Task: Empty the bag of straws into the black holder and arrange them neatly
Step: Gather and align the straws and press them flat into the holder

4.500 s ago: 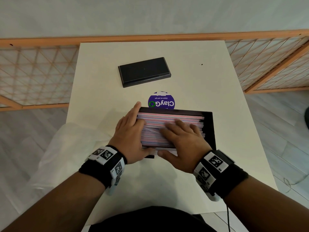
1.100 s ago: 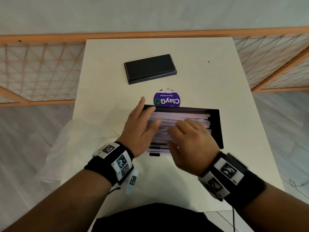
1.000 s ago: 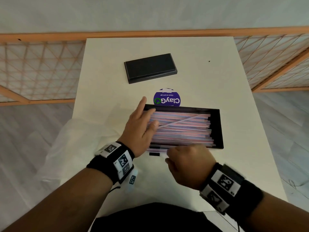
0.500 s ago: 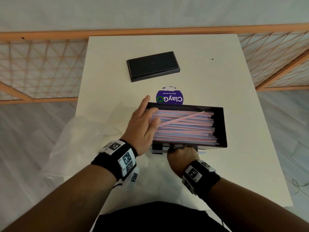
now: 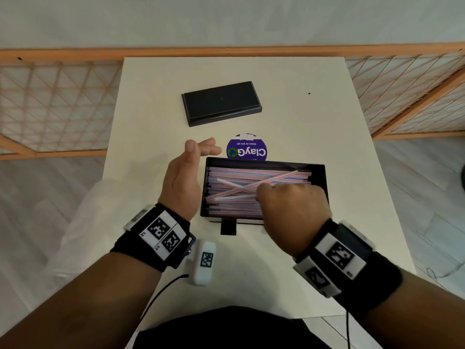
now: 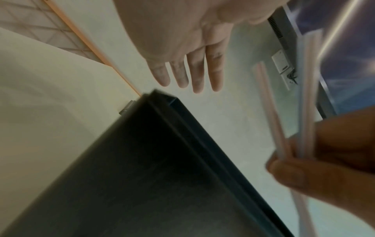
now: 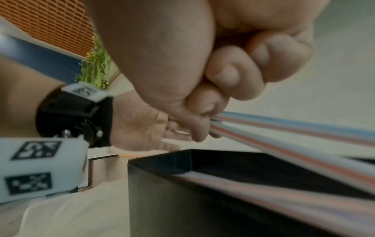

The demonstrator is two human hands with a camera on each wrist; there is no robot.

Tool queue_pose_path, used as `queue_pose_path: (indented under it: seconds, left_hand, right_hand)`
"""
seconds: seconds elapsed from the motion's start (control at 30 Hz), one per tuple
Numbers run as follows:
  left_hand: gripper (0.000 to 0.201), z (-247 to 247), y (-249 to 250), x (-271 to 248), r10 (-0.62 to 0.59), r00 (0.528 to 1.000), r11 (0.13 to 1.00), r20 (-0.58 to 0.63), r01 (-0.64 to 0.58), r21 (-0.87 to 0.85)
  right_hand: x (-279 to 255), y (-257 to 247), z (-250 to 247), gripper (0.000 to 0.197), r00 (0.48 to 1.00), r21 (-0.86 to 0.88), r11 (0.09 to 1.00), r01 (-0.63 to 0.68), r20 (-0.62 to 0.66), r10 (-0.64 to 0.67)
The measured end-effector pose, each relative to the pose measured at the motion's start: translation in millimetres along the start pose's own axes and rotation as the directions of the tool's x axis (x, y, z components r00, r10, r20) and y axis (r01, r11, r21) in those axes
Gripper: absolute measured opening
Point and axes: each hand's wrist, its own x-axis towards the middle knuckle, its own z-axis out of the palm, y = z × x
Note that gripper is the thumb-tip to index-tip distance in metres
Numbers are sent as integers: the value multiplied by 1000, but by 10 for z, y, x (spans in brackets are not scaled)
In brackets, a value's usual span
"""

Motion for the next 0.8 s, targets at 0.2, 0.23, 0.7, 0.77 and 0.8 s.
queue_pose_path:
  seconds: [0.2,0.23,0.7,0.77,0.8]
  left_hand:
    - [68,52,-92,-116,60,997,994,49,-64,87]
    - [65,65,-124,-138,61,995,992,80,-70,109]
    - [54,123,-286,-183,173,969,934,175,-218,283]
    - [54,120,-296,-192,174,968,930,182,-222,294]
    - [54,121,-298,-194,178,966,928,186,-227,295]
  right_hand:
    - [135,-25,281,35,996,52,996,71,45,-74]
    - [140,8,322,45,997,87,994,68,25,-71]
    - [-57,178,582,55,994,189,977,101,21,-107]
    - [-64,168,594,50,993,213,971,111,6,-115]
    - [-73,159,598,48,992,220,967,125,6,-130]
